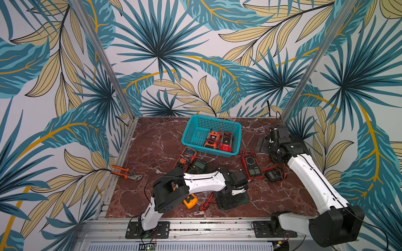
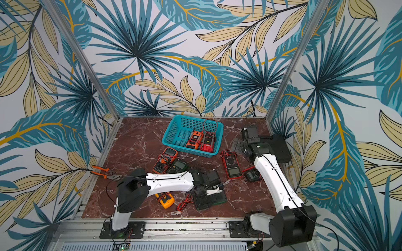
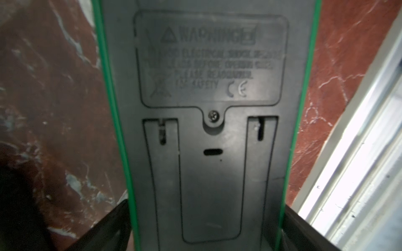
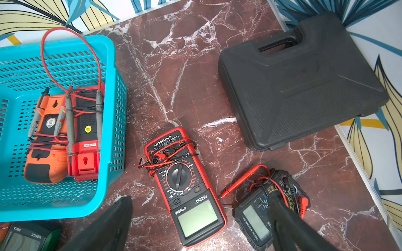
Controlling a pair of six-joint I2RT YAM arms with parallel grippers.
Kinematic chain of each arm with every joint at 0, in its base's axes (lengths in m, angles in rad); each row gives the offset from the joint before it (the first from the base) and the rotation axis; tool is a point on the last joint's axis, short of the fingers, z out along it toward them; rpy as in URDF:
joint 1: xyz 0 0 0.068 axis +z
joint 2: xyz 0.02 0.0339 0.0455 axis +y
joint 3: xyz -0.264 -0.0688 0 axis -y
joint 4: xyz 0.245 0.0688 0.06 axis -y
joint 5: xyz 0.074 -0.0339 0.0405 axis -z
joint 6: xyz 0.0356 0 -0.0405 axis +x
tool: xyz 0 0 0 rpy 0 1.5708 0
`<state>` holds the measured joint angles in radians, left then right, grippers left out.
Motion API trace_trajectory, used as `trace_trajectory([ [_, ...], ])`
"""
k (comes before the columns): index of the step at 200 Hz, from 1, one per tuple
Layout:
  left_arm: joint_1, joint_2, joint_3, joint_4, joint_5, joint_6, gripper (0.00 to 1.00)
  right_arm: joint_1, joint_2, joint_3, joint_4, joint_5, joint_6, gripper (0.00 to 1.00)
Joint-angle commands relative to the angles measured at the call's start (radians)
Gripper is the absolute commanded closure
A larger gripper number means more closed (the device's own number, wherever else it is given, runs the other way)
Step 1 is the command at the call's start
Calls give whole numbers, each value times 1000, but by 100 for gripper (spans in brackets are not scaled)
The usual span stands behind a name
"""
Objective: Put the multimeter into the basket
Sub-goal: Pick up the multimeter from the center of the board.
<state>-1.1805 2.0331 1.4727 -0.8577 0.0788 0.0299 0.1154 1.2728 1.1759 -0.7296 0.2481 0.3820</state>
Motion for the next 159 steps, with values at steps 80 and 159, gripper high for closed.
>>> trace_trajectory([
  [80, -2, -17, 14, 27, -108, -13, 40, -5, 0, -1, 16, -11, 9, 0],
  [159, 3, -196, 80, 33, -243, -49, 96, -5, -50, -22, 18, 19, 9, 0],
])
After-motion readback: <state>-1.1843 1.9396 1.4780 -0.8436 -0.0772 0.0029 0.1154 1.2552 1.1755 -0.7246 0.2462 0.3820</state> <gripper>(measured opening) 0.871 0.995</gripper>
